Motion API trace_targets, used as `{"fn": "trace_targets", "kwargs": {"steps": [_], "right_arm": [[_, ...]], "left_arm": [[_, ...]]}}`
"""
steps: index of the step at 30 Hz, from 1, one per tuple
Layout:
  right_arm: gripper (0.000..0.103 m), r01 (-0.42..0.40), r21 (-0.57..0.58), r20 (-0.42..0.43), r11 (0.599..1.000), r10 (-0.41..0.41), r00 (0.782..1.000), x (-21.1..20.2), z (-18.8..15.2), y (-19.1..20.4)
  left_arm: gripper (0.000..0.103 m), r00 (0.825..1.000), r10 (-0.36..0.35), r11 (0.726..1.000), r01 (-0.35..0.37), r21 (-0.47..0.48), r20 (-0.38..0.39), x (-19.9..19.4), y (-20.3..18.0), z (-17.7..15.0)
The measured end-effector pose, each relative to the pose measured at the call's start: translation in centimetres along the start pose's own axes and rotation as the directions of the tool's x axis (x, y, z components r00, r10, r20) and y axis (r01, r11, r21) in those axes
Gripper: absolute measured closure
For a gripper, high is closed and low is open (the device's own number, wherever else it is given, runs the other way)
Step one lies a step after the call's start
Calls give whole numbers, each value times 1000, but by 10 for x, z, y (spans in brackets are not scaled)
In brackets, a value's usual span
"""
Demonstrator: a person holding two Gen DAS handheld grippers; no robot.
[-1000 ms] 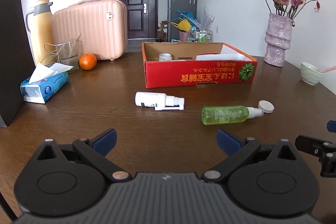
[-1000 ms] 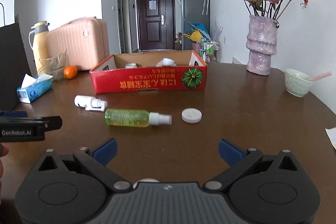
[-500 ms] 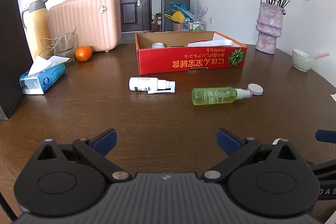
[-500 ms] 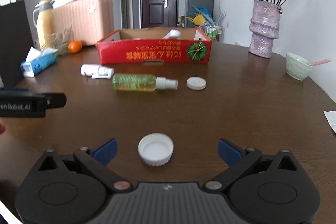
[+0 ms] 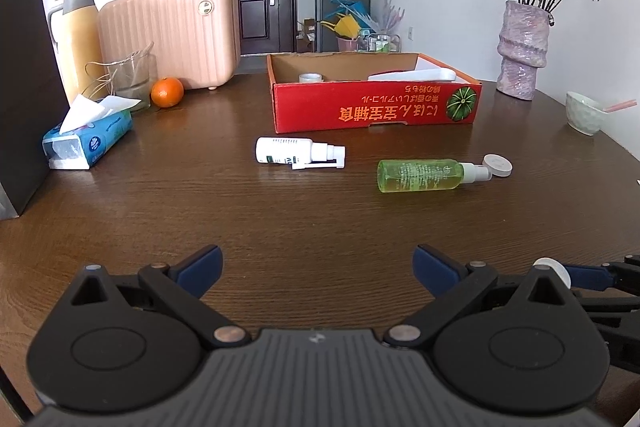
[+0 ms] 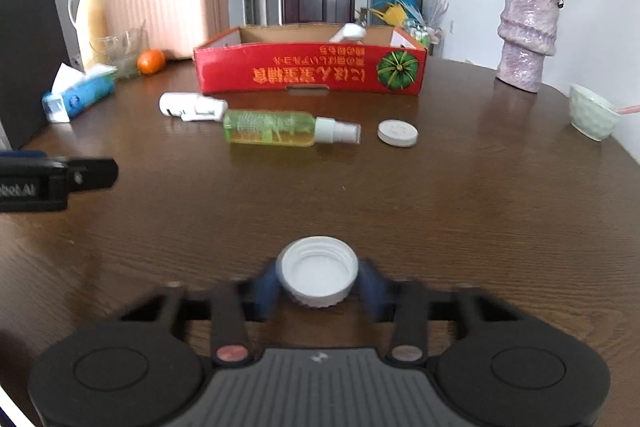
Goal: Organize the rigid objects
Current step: 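Lower the right tool onto the large white bottle cap and close it, then lower the left tool onto the white spray bottle and close it while the right tool holds the cap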
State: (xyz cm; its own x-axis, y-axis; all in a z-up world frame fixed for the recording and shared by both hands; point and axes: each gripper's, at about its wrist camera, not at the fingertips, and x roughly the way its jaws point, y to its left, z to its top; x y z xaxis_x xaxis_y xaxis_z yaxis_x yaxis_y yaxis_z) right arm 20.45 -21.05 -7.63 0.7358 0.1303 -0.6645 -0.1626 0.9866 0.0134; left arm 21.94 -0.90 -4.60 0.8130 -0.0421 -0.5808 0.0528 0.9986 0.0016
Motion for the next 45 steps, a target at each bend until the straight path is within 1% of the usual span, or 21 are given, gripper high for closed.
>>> {"fn": "trace_targets", "kwargs": {"steps": [4, 15, 22, 26, 29, 34, 38, 45], "right_arm": [[64, 10, -5, 23, 1000, -10, 1000, -2, 3, -2], [64, 50, 13, 110, 999, -51, 993, -6, 30, -23], [64, 65, 15, 147, 998, -67, 987, -2, 47, -30], [64, 70, 19, 162, 997, -72, 984, 2, 57, -34], [64, 70, 22, 163, 997, -73, 984, 7, 62, -36], [64, 68, 21, 165, 997, -71, 984, 17, 70, -36], [64, 68, 23, 173, 997, -71, 982, 24, 80, -35], [64, 63, 30, 202, 998, -68, 977, 37, 99, -30]], "left_arm": [[0, 1000, 2, 1000, -2, -6, -5, 2, 2, 0], [0, 1000, 18, 1000, -19, -7, -5, 6, 4, 5], [0, 999, 44, 999, -44, 3, 16, 10, 8, 17], [0, 999, 29, 1000, -29, -7, 28, 15, 15, 28], [0, 999, 31, 1000, -31, -6, 44, 20, 19, 38], [0, 998, -1, 1000, 1, 0, 57, 32, 25, 56], [0, 998, 0, 1000, -3, 31, 68, 46, 25, 68], [0, 999, 11, 997, -14, 74, 43, 81, 23, 84]]}}
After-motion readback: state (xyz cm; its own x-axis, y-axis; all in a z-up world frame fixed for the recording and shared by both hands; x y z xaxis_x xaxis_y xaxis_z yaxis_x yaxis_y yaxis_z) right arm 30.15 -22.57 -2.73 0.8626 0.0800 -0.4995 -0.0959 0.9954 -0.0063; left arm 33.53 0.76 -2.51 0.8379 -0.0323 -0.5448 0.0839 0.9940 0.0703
